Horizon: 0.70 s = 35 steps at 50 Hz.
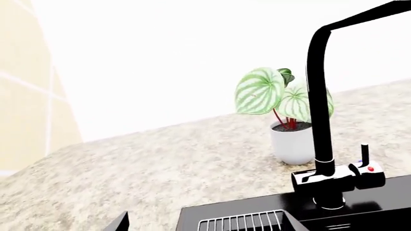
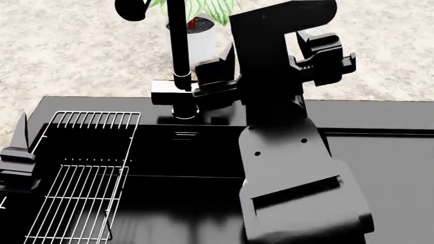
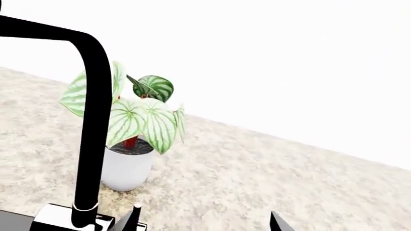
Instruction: Turn on the sink faucet.
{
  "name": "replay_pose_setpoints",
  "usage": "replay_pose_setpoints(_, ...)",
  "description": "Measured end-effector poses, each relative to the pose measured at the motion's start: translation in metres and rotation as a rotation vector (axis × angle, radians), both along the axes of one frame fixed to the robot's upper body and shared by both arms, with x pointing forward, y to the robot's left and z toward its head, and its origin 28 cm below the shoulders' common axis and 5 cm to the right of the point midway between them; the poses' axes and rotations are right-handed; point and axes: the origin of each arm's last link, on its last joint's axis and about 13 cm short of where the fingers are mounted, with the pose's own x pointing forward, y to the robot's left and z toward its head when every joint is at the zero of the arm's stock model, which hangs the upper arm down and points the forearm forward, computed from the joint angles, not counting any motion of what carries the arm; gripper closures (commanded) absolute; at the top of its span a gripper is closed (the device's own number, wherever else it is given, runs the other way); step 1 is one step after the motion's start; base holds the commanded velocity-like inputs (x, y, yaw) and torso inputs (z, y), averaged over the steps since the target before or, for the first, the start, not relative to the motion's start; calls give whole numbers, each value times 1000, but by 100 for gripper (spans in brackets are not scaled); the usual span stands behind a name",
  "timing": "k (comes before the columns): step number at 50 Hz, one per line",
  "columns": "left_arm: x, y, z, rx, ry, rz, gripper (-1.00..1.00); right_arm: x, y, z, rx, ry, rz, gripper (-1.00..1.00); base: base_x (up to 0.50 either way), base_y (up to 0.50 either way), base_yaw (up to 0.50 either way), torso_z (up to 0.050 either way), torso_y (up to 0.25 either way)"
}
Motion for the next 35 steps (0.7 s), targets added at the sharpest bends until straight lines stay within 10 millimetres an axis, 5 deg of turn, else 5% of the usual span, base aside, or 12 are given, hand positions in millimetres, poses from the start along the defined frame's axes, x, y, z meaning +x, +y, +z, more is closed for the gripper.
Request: replay_pose_setpoints(35, 2, 2, -9, 13, 22, -6, -100, 59, 37, -10, -23, 112, 56, -100, 0, 0, 0, 0, 0)
